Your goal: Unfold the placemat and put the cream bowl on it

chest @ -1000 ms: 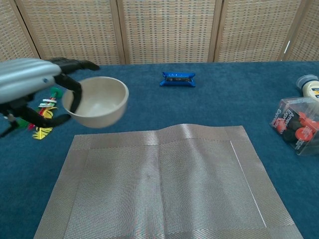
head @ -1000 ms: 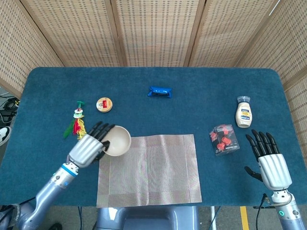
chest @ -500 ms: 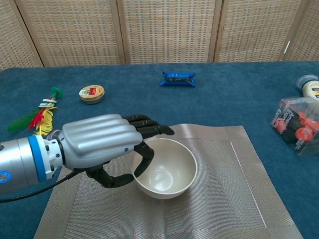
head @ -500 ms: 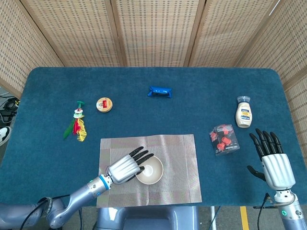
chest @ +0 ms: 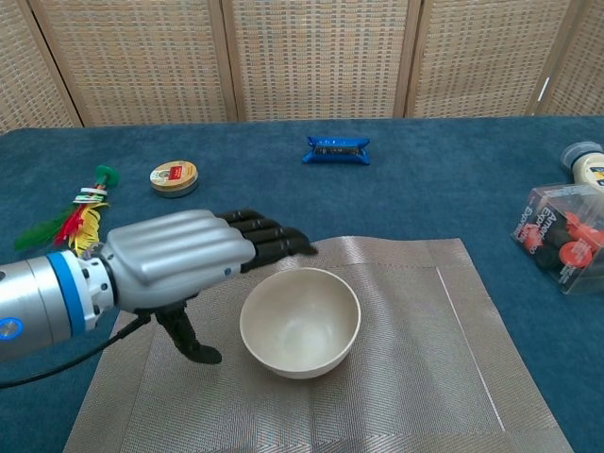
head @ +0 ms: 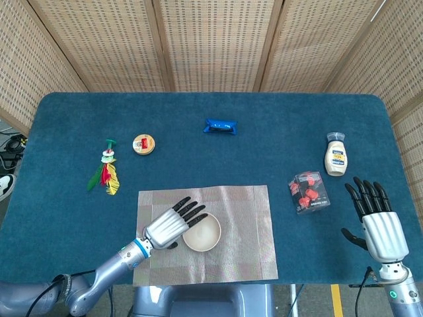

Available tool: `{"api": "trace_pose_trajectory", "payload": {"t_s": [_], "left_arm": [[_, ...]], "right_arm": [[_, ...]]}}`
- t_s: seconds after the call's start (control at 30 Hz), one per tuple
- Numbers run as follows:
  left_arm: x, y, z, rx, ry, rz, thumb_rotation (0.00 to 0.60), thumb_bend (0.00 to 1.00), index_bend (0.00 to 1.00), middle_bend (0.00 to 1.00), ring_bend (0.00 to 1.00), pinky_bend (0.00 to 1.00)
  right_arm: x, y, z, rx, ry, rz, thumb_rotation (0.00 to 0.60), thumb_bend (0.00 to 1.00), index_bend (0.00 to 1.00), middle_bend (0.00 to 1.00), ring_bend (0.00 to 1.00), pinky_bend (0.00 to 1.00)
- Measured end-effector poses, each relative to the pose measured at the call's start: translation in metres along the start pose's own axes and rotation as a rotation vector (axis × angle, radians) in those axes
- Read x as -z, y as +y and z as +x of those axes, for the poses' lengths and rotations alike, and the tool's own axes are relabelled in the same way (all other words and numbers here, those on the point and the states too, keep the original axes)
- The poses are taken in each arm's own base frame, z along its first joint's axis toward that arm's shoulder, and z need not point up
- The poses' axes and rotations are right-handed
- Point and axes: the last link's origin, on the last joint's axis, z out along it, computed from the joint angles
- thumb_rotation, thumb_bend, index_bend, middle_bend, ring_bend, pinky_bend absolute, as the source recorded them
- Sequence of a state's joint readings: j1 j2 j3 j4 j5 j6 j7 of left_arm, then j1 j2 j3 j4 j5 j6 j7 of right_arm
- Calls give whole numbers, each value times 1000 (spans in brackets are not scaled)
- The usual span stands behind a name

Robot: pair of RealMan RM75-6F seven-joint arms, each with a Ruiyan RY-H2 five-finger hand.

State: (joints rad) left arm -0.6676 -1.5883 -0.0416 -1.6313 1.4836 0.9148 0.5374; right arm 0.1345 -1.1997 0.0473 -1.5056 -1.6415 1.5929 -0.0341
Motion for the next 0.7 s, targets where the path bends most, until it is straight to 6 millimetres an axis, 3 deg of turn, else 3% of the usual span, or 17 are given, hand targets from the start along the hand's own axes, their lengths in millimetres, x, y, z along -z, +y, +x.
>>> {"api": "trace_pose_trajectory", "payload": {"t_s": [0.17,0.4,0.53,0.7], "left_arm": [[16,-17,24,42,119,87,600,0,0,0,0,0],[59,-58,54,69,291,323,600,0,0,0,0,0],[99,-88,59,89,325,525,600,0,0,0,0,0],[136,-108,54,133,332,625,600,0,0,0,0,0]], "right_arm": [[1,-2,1,2,3,5,600,0,0,0,0,0],[2,-3,1,18,7,10,600,0,0,0,0,0],[3,-4,1,25,9,9,600,0,0,0,0,0],[4,-4,2,33,11,7,600,0,0,0,0,0]]}}
